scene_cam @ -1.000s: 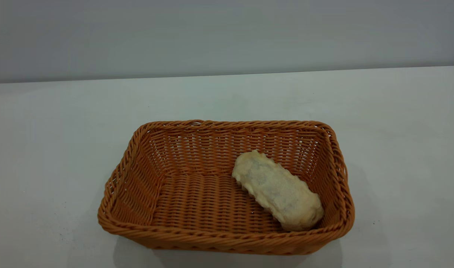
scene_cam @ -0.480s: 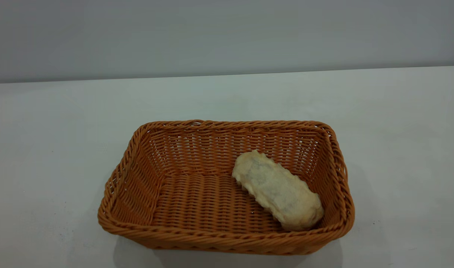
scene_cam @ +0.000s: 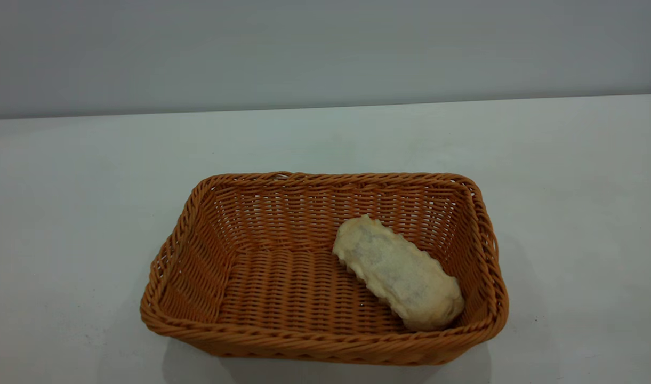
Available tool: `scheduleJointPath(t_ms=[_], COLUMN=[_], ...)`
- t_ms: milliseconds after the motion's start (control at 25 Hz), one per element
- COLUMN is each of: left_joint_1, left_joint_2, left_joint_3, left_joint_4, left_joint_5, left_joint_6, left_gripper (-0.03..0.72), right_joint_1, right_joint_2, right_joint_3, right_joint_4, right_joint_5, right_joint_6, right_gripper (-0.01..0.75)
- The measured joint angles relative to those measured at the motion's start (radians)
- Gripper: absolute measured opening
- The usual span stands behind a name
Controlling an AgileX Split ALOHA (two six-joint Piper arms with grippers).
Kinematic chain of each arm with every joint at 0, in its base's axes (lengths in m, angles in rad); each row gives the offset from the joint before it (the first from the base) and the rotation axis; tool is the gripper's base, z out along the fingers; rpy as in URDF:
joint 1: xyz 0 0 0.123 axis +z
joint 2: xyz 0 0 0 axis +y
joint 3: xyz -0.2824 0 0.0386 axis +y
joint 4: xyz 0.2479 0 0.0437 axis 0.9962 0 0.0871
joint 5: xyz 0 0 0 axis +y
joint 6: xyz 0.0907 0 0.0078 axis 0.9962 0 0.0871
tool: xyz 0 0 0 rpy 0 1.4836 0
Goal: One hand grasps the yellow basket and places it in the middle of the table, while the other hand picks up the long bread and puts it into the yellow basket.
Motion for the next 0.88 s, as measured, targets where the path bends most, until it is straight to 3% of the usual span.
scheduleJointPath(t_ms=[280, 400, 640, 880], left_joint_1=[0.0, 0.0, 0.0, 0.012], left_joint_2=[0.0, 0.0, 0.0, 0.0], left_joint_3=[0.0, 0.0, 0.0, 0.0], left_joint_4=[0.0, 0.0, 0.0, 0.0], left_joint_5=[0.0, 0.0, 0.0, 0.0], left_joint_6=[0.0, 0.0, 0.0, -0.001], left_gripper=[0.584, 0.584, 0.584, 0.584], right_joint_1=[-0.001, -0.037, -0.198, -0.423], right_joint_2=[0.0, 0.0, 0.0, 0.0], right_joint_3=[0.0, 0.0, 0.0, 0.0], right_joint_4=[0.0, 0.0, 0.0, 0.0], right_joint_5=[0.0, 0.0, 0.0, 0.0], right_joint_6=[0.0, 0.0, 0.0, 0.0], right_gripper=[0.46, 0.46, 0.46, 0.46])
